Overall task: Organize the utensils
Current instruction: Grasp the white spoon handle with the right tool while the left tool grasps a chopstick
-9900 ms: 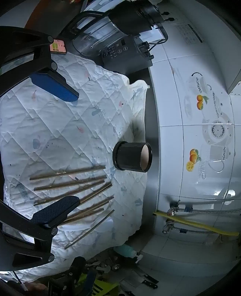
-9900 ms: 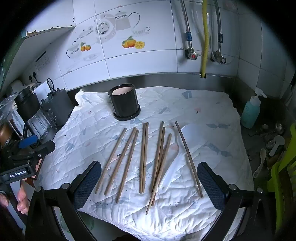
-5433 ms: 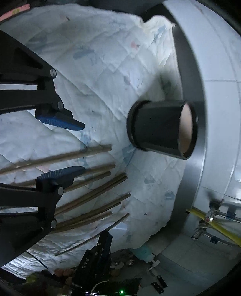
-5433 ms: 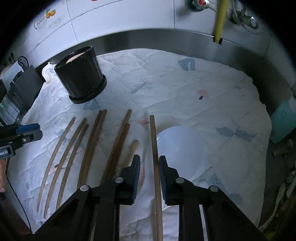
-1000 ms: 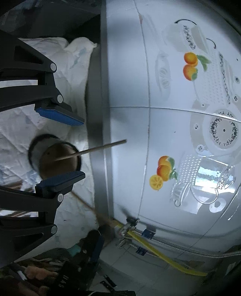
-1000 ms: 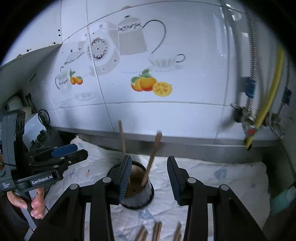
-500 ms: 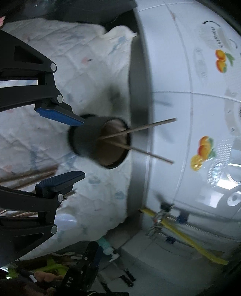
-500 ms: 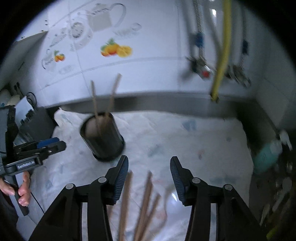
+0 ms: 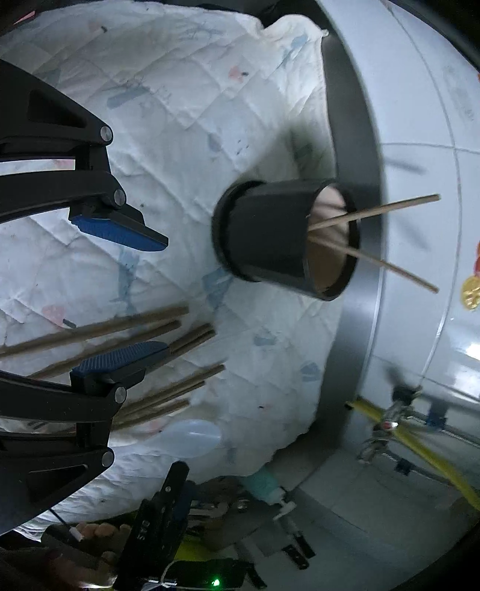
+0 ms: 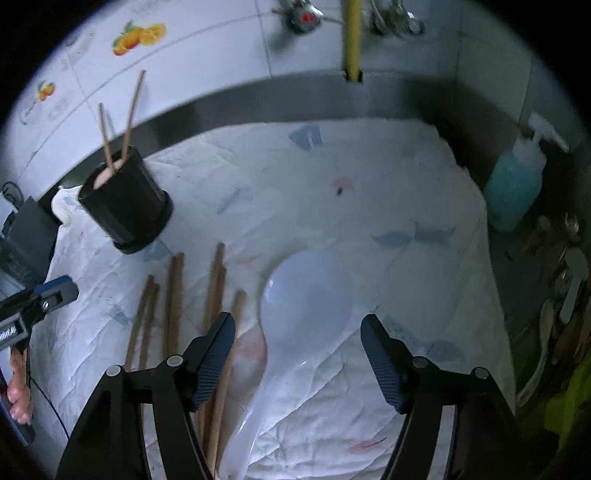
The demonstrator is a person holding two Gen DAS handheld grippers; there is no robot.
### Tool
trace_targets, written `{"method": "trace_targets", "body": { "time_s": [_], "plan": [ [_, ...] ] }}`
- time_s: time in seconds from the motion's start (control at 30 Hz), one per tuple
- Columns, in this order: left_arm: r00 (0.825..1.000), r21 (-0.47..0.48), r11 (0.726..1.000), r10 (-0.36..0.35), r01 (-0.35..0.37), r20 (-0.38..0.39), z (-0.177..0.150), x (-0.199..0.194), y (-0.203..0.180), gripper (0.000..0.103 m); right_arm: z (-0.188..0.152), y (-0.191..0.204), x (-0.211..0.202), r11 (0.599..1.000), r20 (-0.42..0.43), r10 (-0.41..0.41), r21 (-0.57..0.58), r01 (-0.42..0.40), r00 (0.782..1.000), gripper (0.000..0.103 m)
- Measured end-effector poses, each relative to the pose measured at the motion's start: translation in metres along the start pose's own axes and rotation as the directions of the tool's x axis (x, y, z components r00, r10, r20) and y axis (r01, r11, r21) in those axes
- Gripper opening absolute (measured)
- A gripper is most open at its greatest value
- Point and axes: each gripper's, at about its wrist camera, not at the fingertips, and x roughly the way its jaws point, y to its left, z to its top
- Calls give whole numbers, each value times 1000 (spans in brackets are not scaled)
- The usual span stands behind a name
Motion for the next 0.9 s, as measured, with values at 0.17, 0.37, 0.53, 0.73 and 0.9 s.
{"method": "trace_targets", "body": {
  "time_s": [0.17, 0.37, 0.53, 0.73, 0.9],
  "plan": [
    [999, 15, 1000, -11, 12, -33, -2, 13, -1, 55, -1, -1, 18, 999, -33, -9, 39, 10, 999, 85],
    [997, 20, 999, -25, 26, -69, -1, 28, 1, 55, -1, -1, 38, 997, -65, -13, 70, 18, 998, 85],
    [995, 33, 999, -40, 43, -94, 1, 40, -1, 55, 0, -5, 44, 995, -76, -59, 80, 65, 995, 85],
    [991, 32, 998, -55, 60, -123, 2, 54, -4, 55, 1, -1, 51, 996, -100, -53, 65, 59, 994, 86],
    [986, 42, 996, -66, 74, -153, -2, 66, -7, 54, 2, 3, 59, 995, -115, -93, 32, 97, 989, 87]
  ]
}}
